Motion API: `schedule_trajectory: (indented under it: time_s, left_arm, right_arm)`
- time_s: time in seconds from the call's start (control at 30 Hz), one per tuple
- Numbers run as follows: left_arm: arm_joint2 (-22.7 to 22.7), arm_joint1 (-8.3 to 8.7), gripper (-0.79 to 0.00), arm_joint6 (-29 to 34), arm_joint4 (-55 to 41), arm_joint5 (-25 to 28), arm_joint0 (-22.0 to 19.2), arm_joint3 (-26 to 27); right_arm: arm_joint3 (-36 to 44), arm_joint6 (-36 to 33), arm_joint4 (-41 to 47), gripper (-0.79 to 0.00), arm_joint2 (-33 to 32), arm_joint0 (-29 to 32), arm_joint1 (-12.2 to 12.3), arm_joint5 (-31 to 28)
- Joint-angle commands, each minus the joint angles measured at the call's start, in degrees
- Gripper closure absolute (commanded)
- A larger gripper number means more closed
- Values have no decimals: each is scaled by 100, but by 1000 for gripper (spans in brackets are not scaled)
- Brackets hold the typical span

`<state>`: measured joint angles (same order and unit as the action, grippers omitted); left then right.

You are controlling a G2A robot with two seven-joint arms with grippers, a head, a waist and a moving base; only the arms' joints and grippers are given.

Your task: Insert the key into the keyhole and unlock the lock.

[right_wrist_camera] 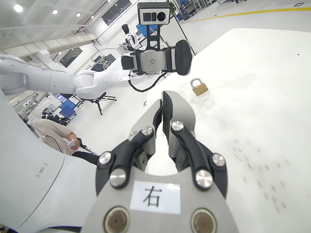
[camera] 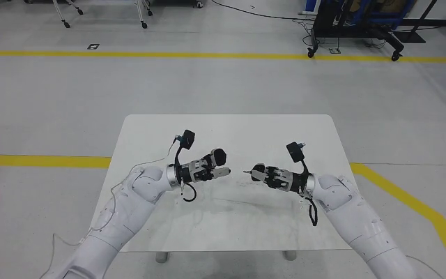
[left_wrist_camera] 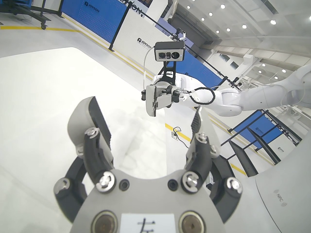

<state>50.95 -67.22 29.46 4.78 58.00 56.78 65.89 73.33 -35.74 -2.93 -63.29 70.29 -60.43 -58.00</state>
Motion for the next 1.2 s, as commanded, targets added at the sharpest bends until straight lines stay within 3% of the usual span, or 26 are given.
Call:
schedule_trajectory:
  time_s: [0.0,0.13,0.23,0.4,0.5,0.6,0.73,0.83,0.93,1.07,1.17]
  left_arm:
    - [0,0,-785,0,0,0,0,0]
    - [0,0,-785,0,0,0,0,0]
    - [295,78,-785,-234,940,-304,133,415]
    - [1437,399,-785,-795,2753,-906,1249,1698]
    - [2126,610,-785,-125,3599,-1736,2061,2628]
    - [2690,742,-785,614,4306,-2897,2828,3585]
    - [2885,796,-785,1396,5203,-4134,3417,4348]
    - [2724,778,-785,1499,5322,-4370,3406,4347]
    - [2466,736,-779,1537,5431,-4551,3123,4038]
    - [2057,651,-391,1539,5597,-4911,2659,3635]
    - [1840,596,-336,1537,5617,-5026,2355,3398]
  right_arm:
    - [0,0,1,0,0,0,0,0]
    - [0,0,1,0,0,0,0,0]
    - [0,0,1,0,0,0,0,0]
    - [0,0,1,0,0,0,0,0]
    - [0,0,1,0,0,0,0,0]
    - [0,0,1,0,0,0,0,0]
    - [0,0,1,0,0,0,0,0]
    - [0,0,1,0,0,0,0,0]
    - [0,0,1,0,0,0,0,0]
    - [0,0,1,0,0,0,0,0]
    - [0,0,1,0,0,0,0,0]
